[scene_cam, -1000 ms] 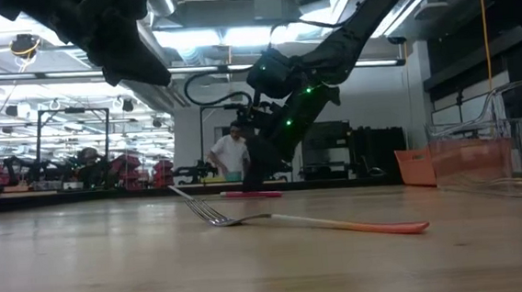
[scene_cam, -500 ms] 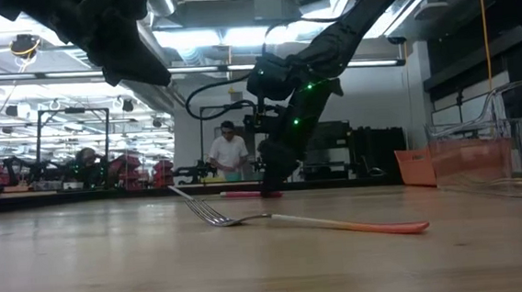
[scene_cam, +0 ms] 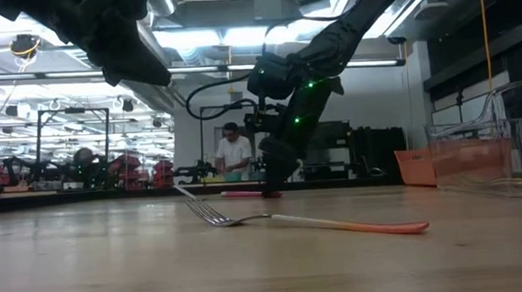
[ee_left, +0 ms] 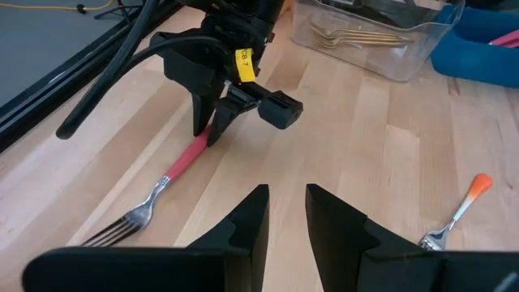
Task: Sort silverware by color (type)
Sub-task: Put the pink fork into the blue bin
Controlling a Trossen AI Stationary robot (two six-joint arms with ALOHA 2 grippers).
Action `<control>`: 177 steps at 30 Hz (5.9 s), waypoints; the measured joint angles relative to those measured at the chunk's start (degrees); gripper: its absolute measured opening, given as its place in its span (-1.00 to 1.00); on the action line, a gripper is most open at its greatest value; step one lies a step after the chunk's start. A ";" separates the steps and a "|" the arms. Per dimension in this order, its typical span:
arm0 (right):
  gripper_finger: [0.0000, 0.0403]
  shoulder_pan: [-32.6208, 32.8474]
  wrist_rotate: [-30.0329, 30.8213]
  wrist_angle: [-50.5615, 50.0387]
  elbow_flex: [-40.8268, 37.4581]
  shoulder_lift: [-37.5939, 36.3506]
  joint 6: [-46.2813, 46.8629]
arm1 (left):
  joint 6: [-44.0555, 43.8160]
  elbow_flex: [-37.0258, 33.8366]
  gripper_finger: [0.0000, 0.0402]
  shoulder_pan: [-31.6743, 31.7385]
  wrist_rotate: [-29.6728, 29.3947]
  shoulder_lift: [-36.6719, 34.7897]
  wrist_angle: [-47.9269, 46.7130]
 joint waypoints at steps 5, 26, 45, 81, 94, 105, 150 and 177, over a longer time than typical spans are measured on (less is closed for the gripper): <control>-0.78 0.02 0.05 -3.02 0.03 -0.15 -0.01 | 0.04 0.00 -0.62 0.00 0.02 0.00 0.00; -0.77 13.66 -0.98 -24.20 2.69 -0.11 8.86 | 0.07 0.02 -0.62 0.02 0.02 0.00 -0.02; -0.77 28.64 -0.87 -32.98 6.39 0.11 19.66 | 0.02 0.02 -0.62 0.01 0.02 0.00 0.00; -0.43 29.94 4.11 -29.69 15.72 0.50 13.98 | -0.02 0.02 -0.62 0.01 0.04 0.00 0.00; -0.43 28.02 5.09 -23.30 15.70 2.31 11.61 | -0.02 0.09 -0.62 0.00 0.07 0.01 0.38; -0.43 27.32 3.00 -24.45 15.63 3.64 12.14 | 0.04 0.09 -0.62 -1.62 0.07 0.01 0.50; -0.97 28.19 2.52 -26.62 15.50 3.96 12.42 | 0.04 0.02 -0.62 -2.85 0.00 0.02 0.46; -0.97 37.93 1.49 -55.34 15.57 -22.36 42.34 | 0.11 0.00 -0.62 -2.85 -0.02 0.02 0.50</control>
